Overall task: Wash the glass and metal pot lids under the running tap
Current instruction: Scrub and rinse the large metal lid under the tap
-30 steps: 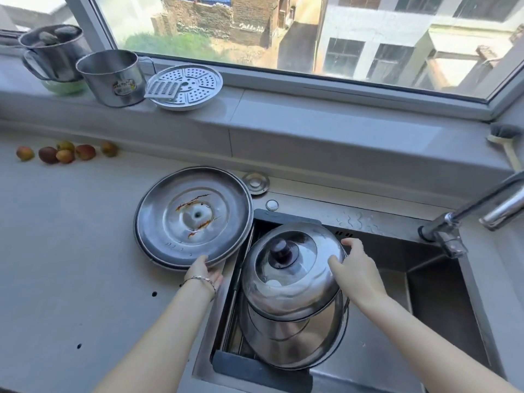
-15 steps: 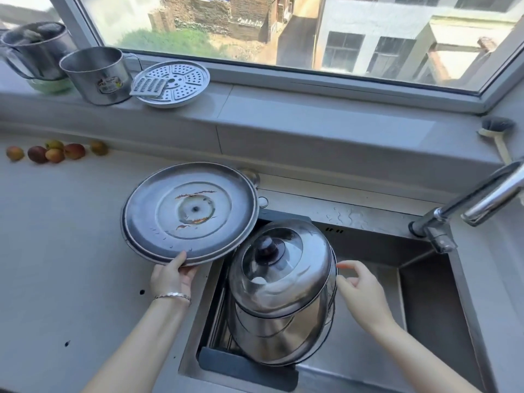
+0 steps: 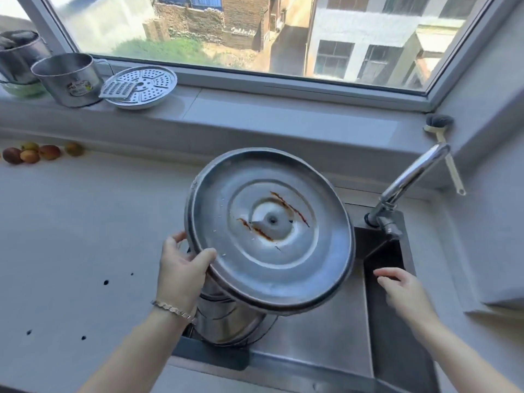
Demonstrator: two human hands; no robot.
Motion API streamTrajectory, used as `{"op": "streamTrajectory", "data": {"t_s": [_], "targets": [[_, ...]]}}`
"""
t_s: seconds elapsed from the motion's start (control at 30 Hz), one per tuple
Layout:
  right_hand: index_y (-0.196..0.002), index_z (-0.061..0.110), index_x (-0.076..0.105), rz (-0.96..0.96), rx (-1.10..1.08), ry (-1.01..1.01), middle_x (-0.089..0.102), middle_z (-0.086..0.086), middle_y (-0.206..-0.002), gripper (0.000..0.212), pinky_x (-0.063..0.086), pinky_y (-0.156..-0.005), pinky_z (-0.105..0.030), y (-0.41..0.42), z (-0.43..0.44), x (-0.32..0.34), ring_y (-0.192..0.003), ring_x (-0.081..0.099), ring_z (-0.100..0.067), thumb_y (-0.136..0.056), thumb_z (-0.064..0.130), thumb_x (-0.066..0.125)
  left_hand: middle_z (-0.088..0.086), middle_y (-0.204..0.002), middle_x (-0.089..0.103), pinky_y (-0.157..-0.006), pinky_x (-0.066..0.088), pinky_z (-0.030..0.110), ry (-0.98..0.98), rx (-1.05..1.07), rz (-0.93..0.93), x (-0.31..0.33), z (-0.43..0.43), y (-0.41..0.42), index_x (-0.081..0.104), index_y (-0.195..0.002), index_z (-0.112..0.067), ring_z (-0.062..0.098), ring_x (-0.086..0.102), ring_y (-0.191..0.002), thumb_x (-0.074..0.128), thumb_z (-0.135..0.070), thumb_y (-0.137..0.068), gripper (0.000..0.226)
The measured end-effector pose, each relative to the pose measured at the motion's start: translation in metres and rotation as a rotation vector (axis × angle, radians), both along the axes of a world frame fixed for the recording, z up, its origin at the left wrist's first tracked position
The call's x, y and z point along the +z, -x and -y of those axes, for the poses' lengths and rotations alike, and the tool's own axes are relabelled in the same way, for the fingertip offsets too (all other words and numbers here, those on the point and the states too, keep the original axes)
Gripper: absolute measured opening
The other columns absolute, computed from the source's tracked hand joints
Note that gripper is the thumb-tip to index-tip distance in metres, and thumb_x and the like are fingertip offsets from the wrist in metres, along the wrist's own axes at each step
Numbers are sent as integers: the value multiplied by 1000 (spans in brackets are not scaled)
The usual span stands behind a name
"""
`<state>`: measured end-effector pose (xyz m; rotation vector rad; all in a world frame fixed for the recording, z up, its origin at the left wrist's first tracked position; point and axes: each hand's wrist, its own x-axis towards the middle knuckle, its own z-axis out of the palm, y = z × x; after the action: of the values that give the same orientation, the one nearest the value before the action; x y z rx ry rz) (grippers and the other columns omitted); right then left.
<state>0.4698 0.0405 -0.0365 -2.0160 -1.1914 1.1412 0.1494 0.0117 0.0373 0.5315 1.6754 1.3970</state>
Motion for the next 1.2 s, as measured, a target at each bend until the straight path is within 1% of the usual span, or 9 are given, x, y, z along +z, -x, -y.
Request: {"op": "streamTrajectory", "data": {"t_s": [0.1, 0.27, 0.33, 0.47, 0.57, 0.67, 0.87, 1.03, 1.2], "targets": [[-91, 14, 63, 7, -23, 7, 57, -4, -67, 18, 32, -51, -26, -25, 0, -2, -52, 42, -18, -89, 2, 50, 17, -96, 65, -58, 53, 32, 49, -85, -61, -6, 1, -31, 49, -109, -13, 24, 61, -73, 49, 5, -89, 27], [-101, 18, 60, 52, -89, 16, 62, -4, -97, 17, 43, -75, -30, -58, -15, -19, -89, 56, -21, -89, 11, 51, -2, -104, 59, -88, 49, 38, 94, -164, -197, -17, -2, -73, 47, -120, -22, 16, 57, -93, 41, -4, -94, 32], [-103, 14, 62, 71, -109, 15, 61, -4, -94, 18, 44, -81, -33, -65, -29, -23, -90, 55, -21, -89, 16, 51, -2, -103, 58, -80, 47, 28, 94, -160, -268, -16, -7, -87, 48, -124, -17, 14, 55, -89, 41, -4, -93, 34], [-75, 4, 56, -23, -142, 97, 54, -7, -67, 34, 44, -59, -29, -60, -68, -19, -58, 50, -23, -91, 34, 51, 1, -100, 57, -77, 37, 25, 105, -120, -331, -16, -18, -103, 49, -123, -12, 19, 54, -90, 41, 0, -90, 36], [-84, 6, 51, -77, -182, 220, 56, -10, -73, 43, 47, -53, -27, -49, -96, -16, -61, 54, -22, -87, 49, 52, 0, -97, 58, -78, 40, 29, 114, -122, -386, -17, -24, -105, 50, -120, -13, 19, 54, -86, 43, -1, -90, 33], [-80, 9, 48, -82, -160, 303, 57, -12, -75, 46, 52, -62, -29, -45, -118, -22, -66, 59, -24, -84, 55, 51, -6, -87, 57, -76, 42, 31, 122, -123, -414, -19, -29, -104, 50, -116, -16, 18, 54, -78, 43, -1, -90, 30], [-92, 7, 53, 76, -149, 284, 55, -16, -87, 21, 46, -49, -29, -45, -131, -48, -55, 51, -27, -87, 24, 42, -6, -84, 56, -66, 37, 29, 179, -82, -422, -20, -34, -103, 50, -114, -16, 17, 52, -71, 43, -4, -91, 27], [-128, 13, 50, 108, -172, 262, 55, -15, -92, 43, 47, -53, -30, -52, -128, -57, -73, 55, -30, -87, 21, 40, 4, -94, 56, -60, 35, 30, 182, -75, -409, -22, -40, -107, 50, -116, -13, 21, 49, -78, 43, -4, -91, 27], [-113, 6, 53, 120, -155, 273, 54, -17, -91, 34, 49, -62, -36, -56, -127, -60, -73, 53, -30, -84, 19, 40, -7, -77, 53, -55, 36, 15, 176, -73, -400, -25, -42, -110, 47, -107, -19, 11, 48, -67, 43, -3, -90, 24]]}}
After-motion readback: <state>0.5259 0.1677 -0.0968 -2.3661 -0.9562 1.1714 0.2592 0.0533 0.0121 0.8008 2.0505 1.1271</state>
